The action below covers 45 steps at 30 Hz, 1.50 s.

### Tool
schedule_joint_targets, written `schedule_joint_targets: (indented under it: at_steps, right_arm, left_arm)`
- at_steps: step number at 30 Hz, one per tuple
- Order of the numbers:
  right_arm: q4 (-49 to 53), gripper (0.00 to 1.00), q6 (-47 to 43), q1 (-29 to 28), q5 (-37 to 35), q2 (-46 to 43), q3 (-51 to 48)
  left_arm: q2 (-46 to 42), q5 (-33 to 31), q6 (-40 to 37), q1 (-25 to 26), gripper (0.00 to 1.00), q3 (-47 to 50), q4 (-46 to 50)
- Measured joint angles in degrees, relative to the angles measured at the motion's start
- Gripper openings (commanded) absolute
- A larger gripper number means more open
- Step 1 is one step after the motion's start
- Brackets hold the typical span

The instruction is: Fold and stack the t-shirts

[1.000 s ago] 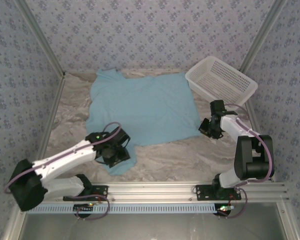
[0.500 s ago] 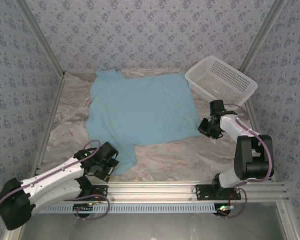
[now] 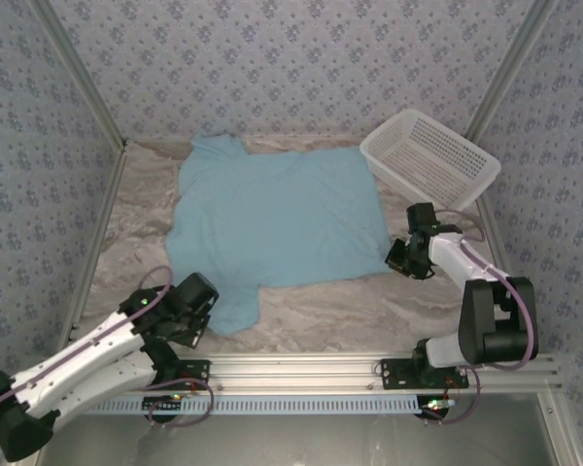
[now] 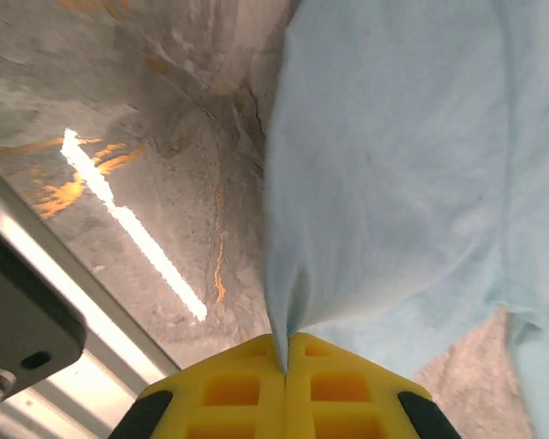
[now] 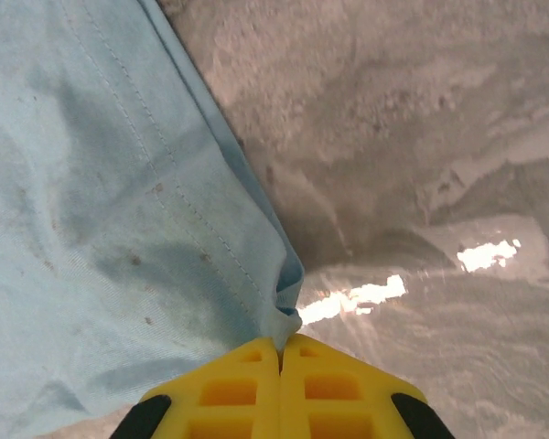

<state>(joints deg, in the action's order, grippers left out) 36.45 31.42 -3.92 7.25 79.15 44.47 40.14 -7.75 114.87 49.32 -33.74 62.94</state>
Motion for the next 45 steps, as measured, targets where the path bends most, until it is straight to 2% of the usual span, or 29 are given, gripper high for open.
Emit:
schedule_joint_targets:
  at_steps: [9, 16, 19, 22, 25, 28, 34, 45]
  right_arm:
    - [9.40, 0.00, 4.83, -7.19, -1.29, -9.11, -4.42]
    - [19.39, 0.00, 12.00, -12.59, -1.90, -21.73, -7.13]
    - [20.33, 0.00, 13.86, -12.02, -1.14, -22.23, -7.39]
    - [19.87, 0.00, 14.75, -11.17, 0.00, -19.15, -7.32]
    - [18.84, 0.00, 15.45, -10.45, 1.44, -15.41, -6.60]
    - [17.68, 0.00, 15.96, -10.01, 2.25, -12.07, -4.28]
    - [15.98, 0.00, 16.85, -8.48, 2.40, -8.24, 1.53]
    - [13.94, 0.00, 17.07, -5.53, 0.83, 0.52, 9.88]
  left_arm:
    - [2.45, -4.33, 3.78, 4.90, 0.00, -8.81, 15.02]
    - [8.31, -9.09, 3.19, 6.05, 0.00, -13.25, 15.39]
    - [10.75, -9.84, -3.37, 1.33, 0.00, -13.62, 9.31]
    - [13.31, -8.74, -11.78, -6.38, 0.00, -13.64, 1.40]
    - [16.39, -5.35, -20.87, -14.27, 0.00, -14.97, -5.20]
    - [21.18, -1.33, -29.46, -19.80, 0.00, -18.47, -10.51]
    - [27.26, 3.28, -40.79, -25.75, 0.00, -24.90, -14.47]
    - [32.41, 5.33, -52.68, -33.77, 0.00, -30.38, -16.76]
